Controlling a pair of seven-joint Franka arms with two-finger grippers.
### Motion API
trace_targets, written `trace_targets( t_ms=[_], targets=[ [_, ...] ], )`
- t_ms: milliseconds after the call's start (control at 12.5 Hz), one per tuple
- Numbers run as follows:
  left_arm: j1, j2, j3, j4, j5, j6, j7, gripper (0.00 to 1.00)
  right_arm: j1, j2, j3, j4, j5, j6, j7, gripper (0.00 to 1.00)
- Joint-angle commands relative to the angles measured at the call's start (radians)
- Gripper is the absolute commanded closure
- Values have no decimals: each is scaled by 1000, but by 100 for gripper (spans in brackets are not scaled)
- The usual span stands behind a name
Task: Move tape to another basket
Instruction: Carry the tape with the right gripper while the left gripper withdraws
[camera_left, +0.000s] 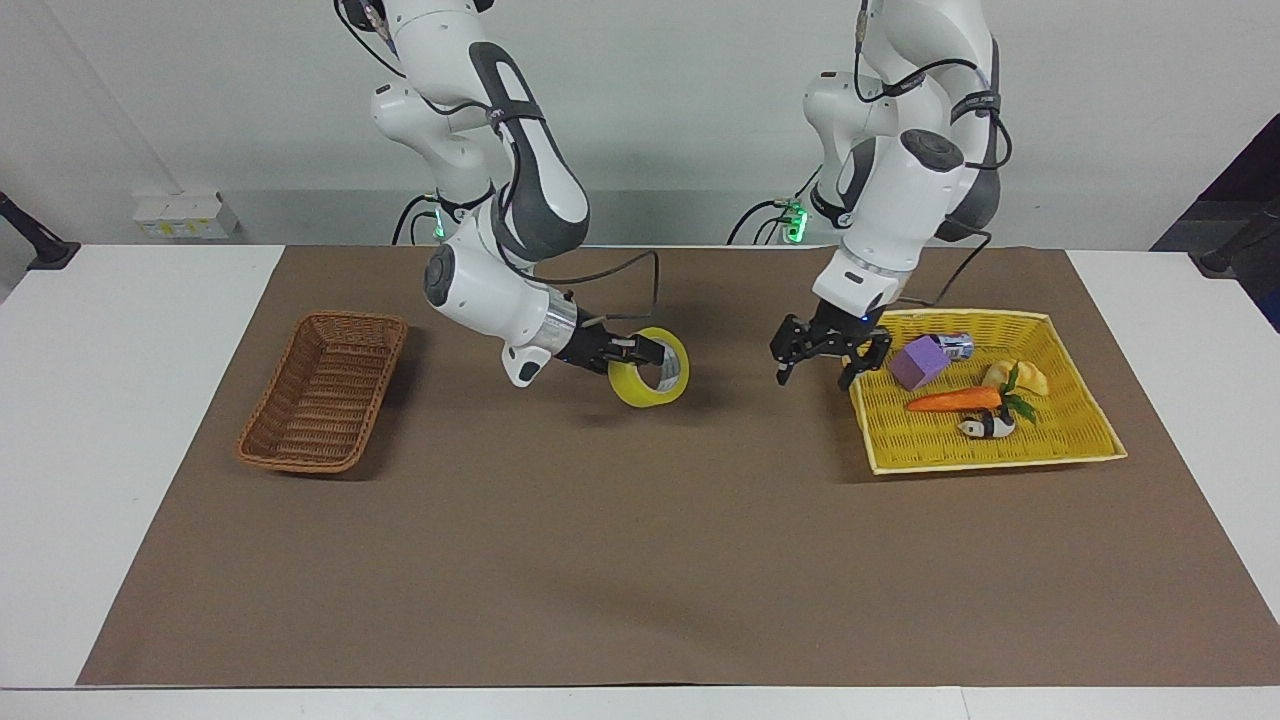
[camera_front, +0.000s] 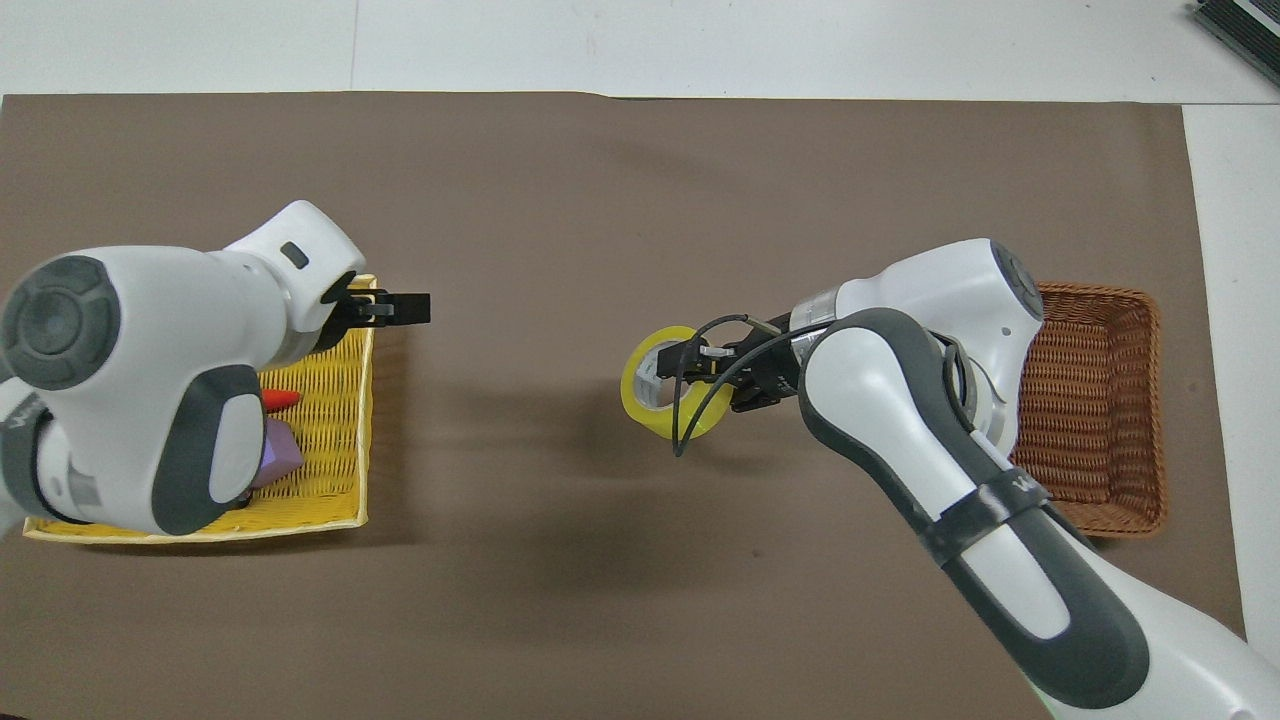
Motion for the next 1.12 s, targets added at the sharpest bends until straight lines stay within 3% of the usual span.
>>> trace_targets(
  t_ms=[0,319,559,878,1037],
  targets=[
    [119,17,-9,168,25,-186,207,0,-62,-49,3,28,-110,-98,-3,100],
    [201,25,-9,400,67,-416,273,0,-138,-52,8,137,-310,-236,-21,100],
    [202,23,-3,544,121,-615,282,0,-212,-46,1,172,-431,-244,-84,100],
    [237,7,-1,571,37,-726,281,0,-337,-41,1,174,-651,-241,-298,100],
    [239,-42,-6,525,32,-736,273,0,-404,-43,1,164,-739,-243,-379,100]
  ],
)
